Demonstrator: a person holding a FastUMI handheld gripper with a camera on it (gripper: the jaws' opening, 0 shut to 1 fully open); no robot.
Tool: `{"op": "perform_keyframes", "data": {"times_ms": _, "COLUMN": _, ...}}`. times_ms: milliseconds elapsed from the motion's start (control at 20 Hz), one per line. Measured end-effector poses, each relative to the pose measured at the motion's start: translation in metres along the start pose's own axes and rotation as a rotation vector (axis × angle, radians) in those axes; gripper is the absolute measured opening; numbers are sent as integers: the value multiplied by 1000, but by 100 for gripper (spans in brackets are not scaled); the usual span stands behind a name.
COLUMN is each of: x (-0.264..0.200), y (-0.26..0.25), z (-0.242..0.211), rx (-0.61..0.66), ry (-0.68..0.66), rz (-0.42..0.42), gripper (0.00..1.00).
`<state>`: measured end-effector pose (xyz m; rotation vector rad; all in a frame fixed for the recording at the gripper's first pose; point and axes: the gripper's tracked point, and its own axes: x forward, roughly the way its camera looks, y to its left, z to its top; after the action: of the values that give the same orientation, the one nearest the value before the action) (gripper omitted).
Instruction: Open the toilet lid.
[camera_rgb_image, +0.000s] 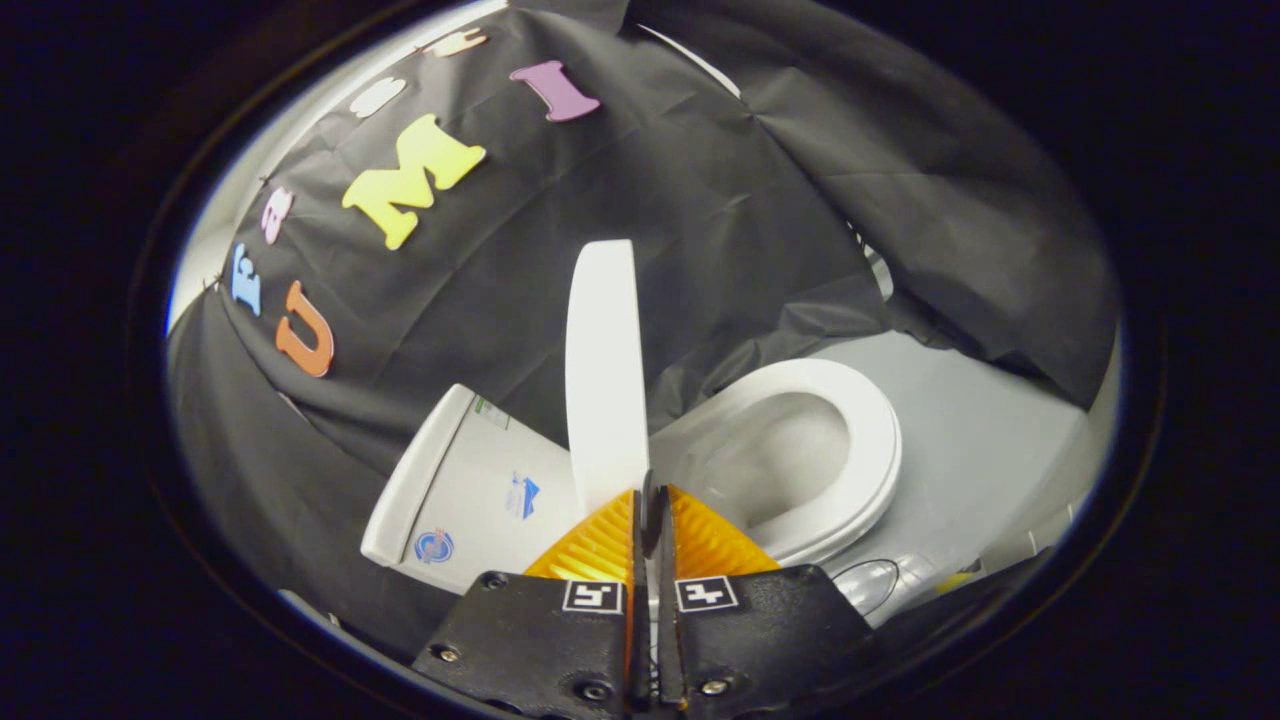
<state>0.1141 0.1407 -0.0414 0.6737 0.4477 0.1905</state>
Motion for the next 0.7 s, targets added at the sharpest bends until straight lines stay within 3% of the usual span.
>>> {"op": "perform_keyframes", "data": {"times_ms": 700, "x": -4, "y": 55, "z": -9, "rx": -138, "ry": -23, "rz": 8, "gripper": 11}}
